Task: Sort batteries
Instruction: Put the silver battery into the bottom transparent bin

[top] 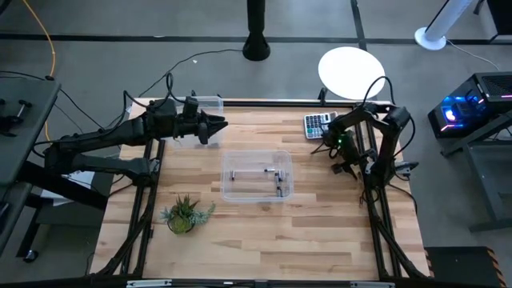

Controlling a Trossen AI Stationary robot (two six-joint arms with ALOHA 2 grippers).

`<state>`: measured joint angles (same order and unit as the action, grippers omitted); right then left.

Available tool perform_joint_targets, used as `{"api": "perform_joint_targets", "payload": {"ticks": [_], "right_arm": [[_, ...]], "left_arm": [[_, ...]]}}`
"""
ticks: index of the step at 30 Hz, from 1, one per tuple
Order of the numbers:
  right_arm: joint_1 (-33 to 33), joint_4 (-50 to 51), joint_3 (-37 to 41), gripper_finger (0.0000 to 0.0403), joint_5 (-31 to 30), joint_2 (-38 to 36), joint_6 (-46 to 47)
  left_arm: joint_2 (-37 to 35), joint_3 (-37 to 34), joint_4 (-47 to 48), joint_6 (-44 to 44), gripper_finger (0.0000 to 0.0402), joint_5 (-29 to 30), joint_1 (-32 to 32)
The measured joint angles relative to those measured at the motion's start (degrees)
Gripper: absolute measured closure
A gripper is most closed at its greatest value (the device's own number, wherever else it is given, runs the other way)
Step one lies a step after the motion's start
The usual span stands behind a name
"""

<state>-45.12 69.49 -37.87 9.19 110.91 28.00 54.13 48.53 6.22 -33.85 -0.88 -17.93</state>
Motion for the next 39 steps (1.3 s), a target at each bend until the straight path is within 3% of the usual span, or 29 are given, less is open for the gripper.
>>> {"api": "perform_joint_targets", "payload": {"ticks": [13, 22, 31, 35, 39], "right_arm": [[-1.35, -1.95, -4.92, 0.0264, 5.9, -2.25, -19.31], [3.5, -1.88, -5.87, 0.0264, 4.98, -2.61, -18.88], [9.63, -3.23, -3.65, 0.0277, 3.78, -2.75, -9.76], [12.43, -3.22, -3.63, 0.0304, 3.61, -2.75, -5.98], [15.39, -3.14, -3.88, 0.0375, 3.27, -2.75, -2.38]], "left_arm": [[0.13, 0.0, 0.06, -1.84, 0.0218, 0.04, -0.04], [0.68, 0.0, 0.11, -3.64, 0.0218, 0.02, -0.04], [0.66, 0.0, 0.16, -4.98, 0.0218, 0.0, 0.0], [0.66, 0.0, 0.17, -4.98, 0.0218, 0.0, 0.0], [0.66, 0.0, 0.32, -4.98, 0.0218, 0.0, -0.02]]}}
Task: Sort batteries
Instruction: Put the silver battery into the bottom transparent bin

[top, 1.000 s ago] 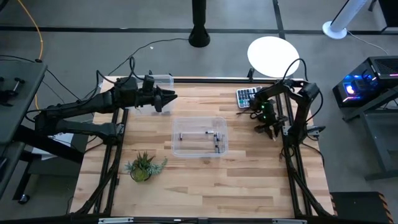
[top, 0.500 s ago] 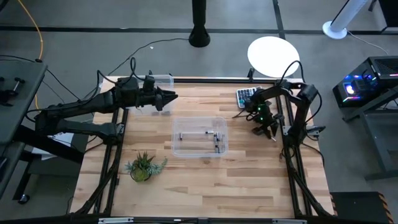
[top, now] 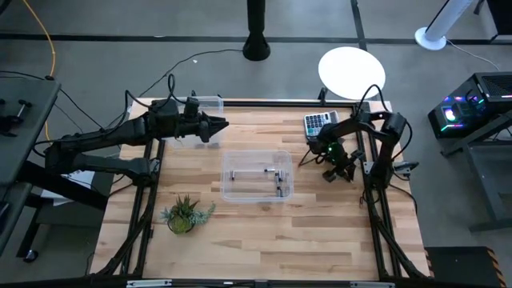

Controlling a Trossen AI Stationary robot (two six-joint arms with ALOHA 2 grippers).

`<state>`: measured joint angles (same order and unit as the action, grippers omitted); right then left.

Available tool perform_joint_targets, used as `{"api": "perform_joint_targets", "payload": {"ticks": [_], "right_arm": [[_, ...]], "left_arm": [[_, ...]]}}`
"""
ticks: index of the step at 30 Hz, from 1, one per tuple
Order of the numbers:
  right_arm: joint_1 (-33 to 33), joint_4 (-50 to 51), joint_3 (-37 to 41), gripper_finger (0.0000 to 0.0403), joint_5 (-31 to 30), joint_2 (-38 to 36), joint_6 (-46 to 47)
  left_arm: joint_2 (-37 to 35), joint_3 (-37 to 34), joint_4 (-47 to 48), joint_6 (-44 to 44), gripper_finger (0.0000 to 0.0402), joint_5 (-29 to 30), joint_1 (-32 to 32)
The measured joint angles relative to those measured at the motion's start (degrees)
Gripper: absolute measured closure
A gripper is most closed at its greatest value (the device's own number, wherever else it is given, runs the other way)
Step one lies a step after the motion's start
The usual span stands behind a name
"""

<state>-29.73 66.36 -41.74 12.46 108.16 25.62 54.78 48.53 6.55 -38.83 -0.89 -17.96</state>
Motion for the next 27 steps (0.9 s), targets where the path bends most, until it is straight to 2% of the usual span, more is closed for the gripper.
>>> {"api": "perform_joint_targets", "payload": {"ticks": [7, 11, 16, 19, 23, 27], "right_arm": [[7.89, 3.48, -5.78, 0.0396, -4.43, -1.6, -0.09], [10.89, 8.11, -10.46, 0.0398, -6.5, -8.85, 2.73], [13.18, 10.85, -18.36, 0.04, -10.18, -20.94, 13.66], [15.4, 4.99, -22.8, 0.04, -11.76, -27.76, 20.02], [19.93, -8.78, -26.28, 0.0402, -15.82, -33.48, 24.02], [22.91, -7.77, -30.11, 0.0402, -19.91, -33.56, 28.81]], "left_arm": [[-1.82, 1.65, -0.37, 1.58, 0.0218, 0.0, -0.15], [-4.13, 4.35, -0.5, 5.69, 0.0218, 0.02, -0.15], [-7.38, 6.55, -0.5, 10.67, 0.0218, 0.02, -0.15], [-9.4, 6.8, -0.47, 12.48, 0.0218, 0.17, -0.15], [-11.32, 6.8, -0.43, 13.96, 0.0218, 1.58, -0.14], [-11.67, 6.8, -0.27, 14.01, 0.0218, 3.23, -0.15]]}}
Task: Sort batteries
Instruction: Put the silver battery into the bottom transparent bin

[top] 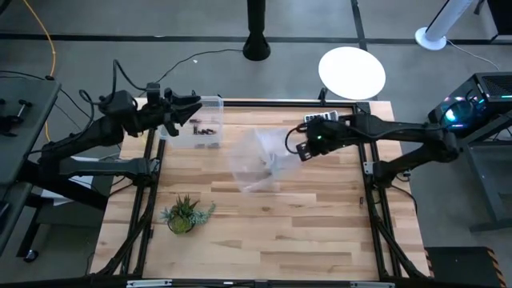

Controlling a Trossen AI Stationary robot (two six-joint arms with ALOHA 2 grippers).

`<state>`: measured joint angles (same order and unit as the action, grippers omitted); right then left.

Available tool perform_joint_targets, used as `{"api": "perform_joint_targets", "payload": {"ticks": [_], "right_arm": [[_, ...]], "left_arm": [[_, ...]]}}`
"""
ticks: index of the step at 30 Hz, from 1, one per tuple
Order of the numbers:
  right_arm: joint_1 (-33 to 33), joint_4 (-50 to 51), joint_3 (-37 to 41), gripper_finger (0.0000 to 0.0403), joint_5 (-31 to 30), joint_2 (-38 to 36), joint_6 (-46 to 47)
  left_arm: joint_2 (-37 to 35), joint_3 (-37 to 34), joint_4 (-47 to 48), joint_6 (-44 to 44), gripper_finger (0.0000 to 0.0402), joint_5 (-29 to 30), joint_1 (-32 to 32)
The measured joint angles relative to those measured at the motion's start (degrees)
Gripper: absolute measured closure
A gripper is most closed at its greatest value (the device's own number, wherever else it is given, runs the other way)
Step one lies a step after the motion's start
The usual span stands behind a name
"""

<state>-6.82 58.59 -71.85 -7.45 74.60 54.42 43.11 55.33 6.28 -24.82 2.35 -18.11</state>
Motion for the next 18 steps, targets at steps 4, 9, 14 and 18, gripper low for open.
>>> {"api": "perform_joint_targets", "payload": {"ticks": [4, 9, 14, 18], "right_arm": [[0.41, 3.02, 0.94, 0.0403, 2.13, 2.73, 2.59], [1.28, 3.65, 3.93, 0.0403, 3.43, 6.19, 2.8], [0.73, 4.46, 4.17, 0.0403, 3.02, 6.37, 0.99], [-0.45, 5.72, 4.21, 0.0403, 2.51, 4.8, 0.65]], "left_arm": [[0.17, 0.0, 0.59, -0.01, 0.0218, 0.03, 0.02], [0.32, 0.0, 3.01, -0.42, 0.0218, 0.04, 0.0], [0.33, 0.0, 6.16, -0.44, 0.0218, 0.05, 0.0], [0.57, 0.02, 10.59, -0.61, 0.0218, 0.19, 0.02]]}}
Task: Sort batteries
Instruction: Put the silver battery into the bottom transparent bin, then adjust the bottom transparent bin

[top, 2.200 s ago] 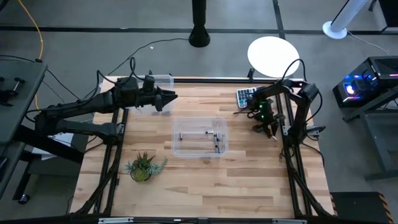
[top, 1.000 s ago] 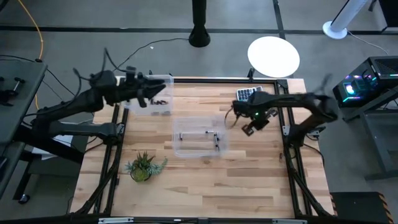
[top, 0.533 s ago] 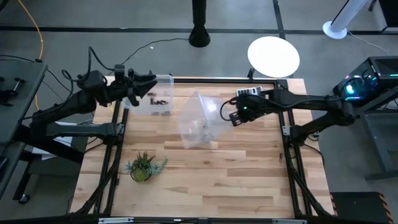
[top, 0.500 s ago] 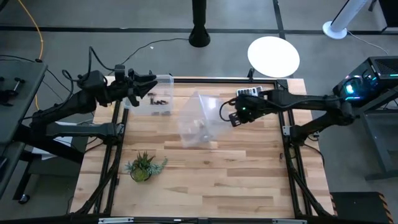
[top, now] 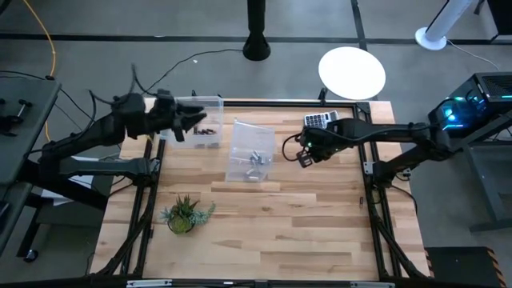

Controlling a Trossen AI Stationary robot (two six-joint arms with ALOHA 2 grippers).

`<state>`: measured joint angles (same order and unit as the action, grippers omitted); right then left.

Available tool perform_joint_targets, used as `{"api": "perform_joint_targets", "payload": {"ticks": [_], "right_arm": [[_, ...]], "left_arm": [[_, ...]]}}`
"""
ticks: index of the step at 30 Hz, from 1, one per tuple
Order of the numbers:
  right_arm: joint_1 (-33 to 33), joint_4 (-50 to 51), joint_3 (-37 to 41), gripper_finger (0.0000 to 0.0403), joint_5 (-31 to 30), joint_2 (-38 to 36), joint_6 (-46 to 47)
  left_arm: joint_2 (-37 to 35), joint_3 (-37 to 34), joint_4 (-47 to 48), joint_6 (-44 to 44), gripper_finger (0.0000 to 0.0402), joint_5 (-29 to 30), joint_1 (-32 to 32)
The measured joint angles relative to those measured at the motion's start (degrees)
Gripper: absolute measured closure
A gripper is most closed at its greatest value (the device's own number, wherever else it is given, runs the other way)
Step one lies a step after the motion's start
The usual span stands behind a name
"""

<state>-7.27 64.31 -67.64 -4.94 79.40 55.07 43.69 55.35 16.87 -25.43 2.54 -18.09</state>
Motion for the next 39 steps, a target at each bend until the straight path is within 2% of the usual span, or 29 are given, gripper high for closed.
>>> {"api": "perform_joint_targets", "payload": {"ticks": [4, 6, 8, 11, 12, 16, 26, 30, 35, 39], "right_arm": [[-1.12, 1.87, 0.0, 0.0403, -2.15, -1.91, -0.77], [-2.1, 2.8, 0.0, 0.0403, -2.91, -3.0, -1.09], [-3.31, 2.76, 0.0, 0.0403, -3.51, -3.78, -1.4], [-5.2, 2.81, 0.0, 0.0403, -4.32, -5.58, -1.95], [-5.81, 2.88, 0.0, 0.0403, -4.47, -6.25, -2.34], [-7.23, 3.94, 0.0, 0.0403, -4.6, -8.5, -2.6], [-7.5, 8.48, 0.0, 0.0403, -6.72, -10.56, -3.03], [-7.5, 8.57, 0.0, 0.0403, -7.26, -10.54, -3.61], [-7.5, 10.03, 0.0, 0.0403, -8.11, -10.54, -4.13], [-7.5, 12.42, 0.0, 0.0403, -8.9, -10.54, -4.14]], "left_arm": [[2.1, -0.79, 12.55, -4.48, 0.0223, 0.22, 0.29], [4.95, -2.32, 14.88, -5.91, 0.0241, -1.4, 1.11], [9.33, -3.13, 15.01, -6.56, 0.028, -3.39, 2.49], [16.89, -2.9, 13.94, -6.75, 0.0368, -3.75, 4.33], [19.18, -2.45, 13.02, -6.6, 0.0384, -3.75, 4.44], [27.13, 2.19, 10.4, -6.16, 0.0394, -3.55, 4.39], [39.79, 17.49, 9.33, -1.38, 0.0401, -3.89, 6.13], [47.01, 20.01, 2.16, -1.19, 0.0401, -7.75, 7.83], [56.24, 22.38, -9.99, -5.16, 0.0401, -12.3, 9.63], [60.2, 25.17, -13.9, -5.86, 0.0401, -13.9, 10.08]]}}
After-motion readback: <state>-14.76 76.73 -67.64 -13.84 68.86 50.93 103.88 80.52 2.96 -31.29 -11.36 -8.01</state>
